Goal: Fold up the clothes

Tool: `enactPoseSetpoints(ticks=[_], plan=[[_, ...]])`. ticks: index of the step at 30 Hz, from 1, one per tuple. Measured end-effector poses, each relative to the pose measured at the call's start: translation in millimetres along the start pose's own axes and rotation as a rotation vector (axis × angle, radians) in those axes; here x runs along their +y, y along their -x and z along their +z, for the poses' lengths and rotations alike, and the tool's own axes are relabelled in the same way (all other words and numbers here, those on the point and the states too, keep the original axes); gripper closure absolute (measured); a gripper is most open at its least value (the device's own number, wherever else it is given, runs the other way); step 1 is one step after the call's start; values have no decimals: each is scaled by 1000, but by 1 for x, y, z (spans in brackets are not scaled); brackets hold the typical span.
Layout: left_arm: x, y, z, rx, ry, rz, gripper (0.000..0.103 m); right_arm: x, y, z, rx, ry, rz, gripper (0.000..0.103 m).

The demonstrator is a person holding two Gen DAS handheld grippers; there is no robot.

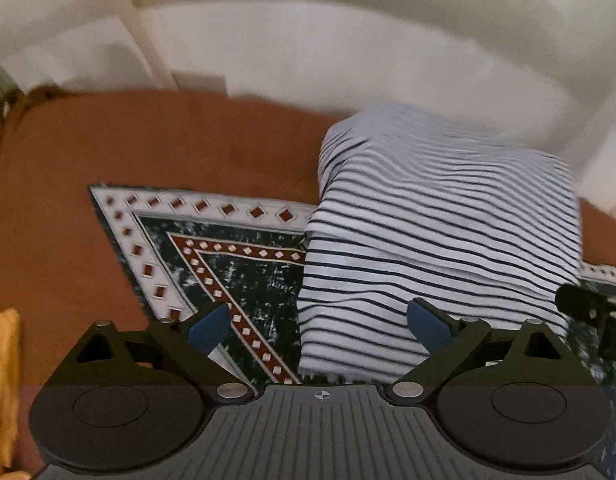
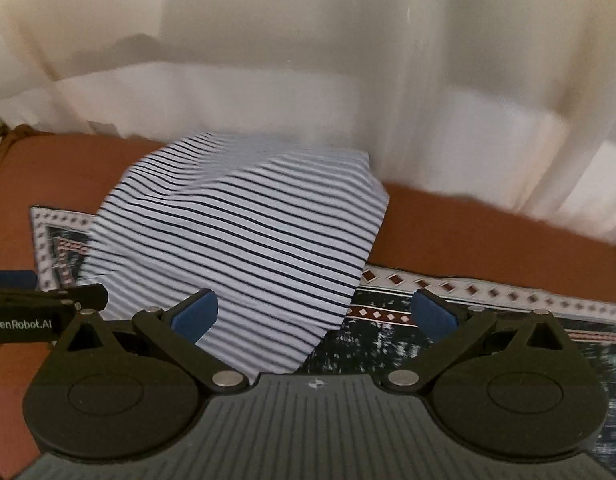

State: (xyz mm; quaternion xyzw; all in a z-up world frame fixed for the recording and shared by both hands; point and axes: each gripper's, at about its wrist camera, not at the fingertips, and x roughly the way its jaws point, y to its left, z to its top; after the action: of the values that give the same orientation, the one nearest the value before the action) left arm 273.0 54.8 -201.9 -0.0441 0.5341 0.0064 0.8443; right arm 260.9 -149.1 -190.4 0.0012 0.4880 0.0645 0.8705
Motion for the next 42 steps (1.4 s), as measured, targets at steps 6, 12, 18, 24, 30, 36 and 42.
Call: enactPoseSetpoints(ticks=[6, 12, 18, 24, 30, 36, 42], plan=[[-1, -11, -7, -27, -37, -50, 29, -15, -35, -9, 48, -104, 124, 27], [-4, 7, -8, -54, -25, -127, 103, -10, -17, -6, 11, -59, 193, 97], [-1, 107, -15, -224, -18, -213, 103, -11, 51, 4, -114, 5, 269, 98], [-11, 221, -58, -318, -85, -417, 103, -29, 194, -21, -295, 79, 330, 98], [-27, 267, -158, -170, -160, -605, 103, -65, 287, -104, -330, 73, 310, 98], [-60, 205, -242, 134, -246, -594, 103, -95, 277, -215, -81, -21, 209, 98], [-69, 145, -297, 330, -339, -523, 103, -108, 234, -305, 180, -133, 181, 98]])
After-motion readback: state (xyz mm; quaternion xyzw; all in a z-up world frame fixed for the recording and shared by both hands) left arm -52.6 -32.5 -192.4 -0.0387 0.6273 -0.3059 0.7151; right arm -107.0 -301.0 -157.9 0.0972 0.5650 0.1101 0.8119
